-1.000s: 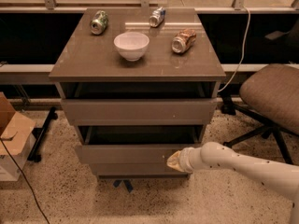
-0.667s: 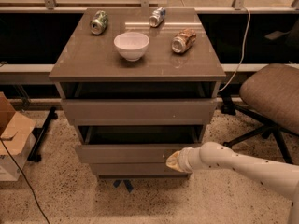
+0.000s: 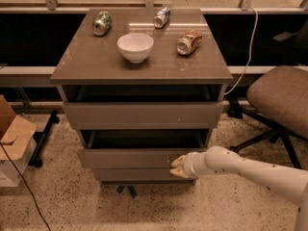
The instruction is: Close middle drawer
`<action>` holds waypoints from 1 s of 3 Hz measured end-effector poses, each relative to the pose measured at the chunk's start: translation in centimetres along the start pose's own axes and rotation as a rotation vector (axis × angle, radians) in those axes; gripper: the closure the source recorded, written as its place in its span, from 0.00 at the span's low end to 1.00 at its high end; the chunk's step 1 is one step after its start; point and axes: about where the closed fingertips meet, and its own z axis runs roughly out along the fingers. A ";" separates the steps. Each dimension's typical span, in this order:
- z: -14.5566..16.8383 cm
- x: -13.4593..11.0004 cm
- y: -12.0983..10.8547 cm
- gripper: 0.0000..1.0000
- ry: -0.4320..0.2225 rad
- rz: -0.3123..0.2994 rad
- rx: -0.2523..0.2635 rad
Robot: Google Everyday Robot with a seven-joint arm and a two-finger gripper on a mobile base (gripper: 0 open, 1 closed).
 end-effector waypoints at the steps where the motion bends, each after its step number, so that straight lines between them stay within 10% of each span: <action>1: 0.3 -0.4 -0.3 0.04 0.003 -0.012 -0.003; 3: 1.2 -0.8 -0.8 0.00 -0.014 -0.017 -0.007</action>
Offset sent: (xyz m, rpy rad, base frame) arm 0.0375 0.0187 -0.0038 0.0378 -0.0284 0.0264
